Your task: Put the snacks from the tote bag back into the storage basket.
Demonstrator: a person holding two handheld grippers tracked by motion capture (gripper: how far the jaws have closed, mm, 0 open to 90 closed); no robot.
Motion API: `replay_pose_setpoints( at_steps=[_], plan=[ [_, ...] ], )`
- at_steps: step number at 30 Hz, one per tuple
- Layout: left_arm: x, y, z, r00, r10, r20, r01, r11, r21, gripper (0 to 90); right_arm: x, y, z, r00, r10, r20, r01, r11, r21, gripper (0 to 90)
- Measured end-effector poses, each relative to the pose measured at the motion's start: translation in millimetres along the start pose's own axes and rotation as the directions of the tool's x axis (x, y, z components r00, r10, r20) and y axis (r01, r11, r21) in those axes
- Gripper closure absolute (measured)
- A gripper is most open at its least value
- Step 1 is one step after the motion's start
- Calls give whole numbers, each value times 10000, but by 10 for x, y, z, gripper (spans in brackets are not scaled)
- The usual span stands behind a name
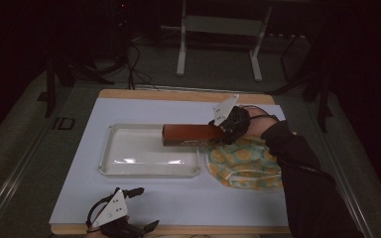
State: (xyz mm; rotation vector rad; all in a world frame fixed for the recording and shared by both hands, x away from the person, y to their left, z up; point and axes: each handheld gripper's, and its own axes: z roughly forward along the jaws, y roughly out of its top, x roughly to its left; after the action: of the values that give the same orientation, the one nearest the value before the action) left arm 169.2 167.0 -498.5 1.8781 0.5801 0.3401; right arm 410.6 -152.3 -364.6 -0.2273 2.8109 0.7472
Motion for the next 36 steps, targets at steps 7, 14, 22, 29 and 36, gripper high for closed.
replay_pose_setpoints(
  at_steps=[7,14,22,29,36],
  plan=[
    [-4,-2,-9,10000,26,5,-26,10000,-1,0,19,173,132,9989,-377,-260,382,9991,161,430],
    [-4,-3,-13,10000,7,31,-7,10000,-28,0,21,338,239,9975,-604,-371,600,9981,-121,430],
    [-6,-5,-12,10000,-12,33,12,10000,-44,0,7,419,331,9969,-676,-403,662,9972,-354,430],
    [-6,-6,-15,10000,9,52,-8,10000,-38,0,18,448,463,9967,-694,-430,671,9964,-522,430],
    [-6,-8,-17,10000,37,60,-37,10000,-25,0,31,425,666,9973,-611,-414,593,9973,-430,430]
  ],
)
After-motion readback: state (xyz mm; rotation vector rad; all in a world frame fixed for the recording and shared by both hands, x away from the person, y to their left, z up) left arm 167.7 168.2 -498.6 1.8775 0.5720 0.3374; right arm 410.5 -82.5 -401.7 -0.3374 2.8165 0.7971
